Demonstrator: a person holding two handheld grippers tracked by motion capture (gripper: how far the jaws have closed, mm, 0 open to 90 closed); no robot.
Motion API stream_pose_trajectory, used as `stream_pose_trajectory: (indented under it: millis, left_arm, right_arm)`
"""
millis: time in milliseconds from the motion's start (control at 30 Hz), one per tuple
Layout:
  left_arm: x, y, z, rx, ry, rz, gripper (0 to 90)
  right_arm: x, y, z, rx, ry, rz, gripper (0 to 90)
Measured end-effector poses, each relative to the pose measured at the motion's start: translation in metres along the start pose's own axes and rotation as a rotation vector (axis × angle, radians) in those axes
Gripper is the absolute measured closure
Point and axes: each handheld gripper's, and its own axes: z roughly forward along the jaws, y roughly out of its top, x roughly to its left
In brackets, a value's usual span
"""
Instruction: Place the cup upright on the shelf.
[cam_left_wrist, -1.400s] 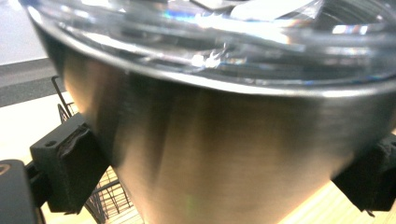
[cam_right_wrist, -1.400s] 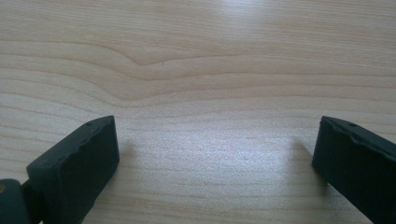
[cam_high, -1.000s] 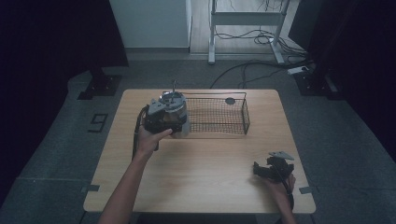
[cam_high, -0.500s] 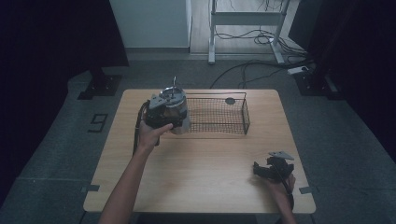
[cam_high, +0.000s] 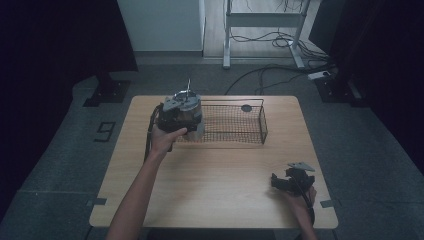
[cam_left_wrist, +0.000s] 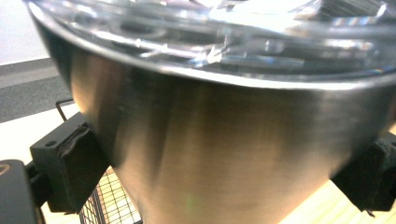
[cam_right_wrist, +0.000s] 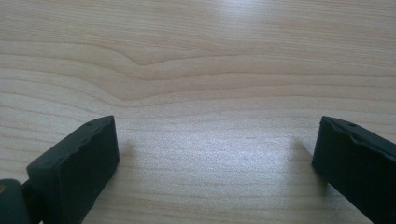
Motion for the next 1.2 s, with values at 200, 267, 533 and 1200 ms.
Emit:
stream_pose_trajectory:
  millis: [200,267,533,1200]
  left_arm:
    - [0.001,0.004,0.007,0.005,-0.012,-0.007,4.2]
    - [0.002,0.006,0.01,0.007,-0.011,-0.006,4.2]
    - [0.007,0.015,0.022,0.014,-0.002,-0.004,4.3]
    - [0.02,0.032,0.051,0.032,0.035,0.001,4.3]
  right_arm:
    - [0.0,0.0,0.0,0.001,0.0,0.0,0.1]
    - [0.0,0.0,0.0,0.001,0.0,0.0,0.1]
    - [0.0,0.0,0.0,0.001,0.0,0.0,0.1]
    - [0.0,0.0,0.0,0.0,-0.004,0.004,0.4]
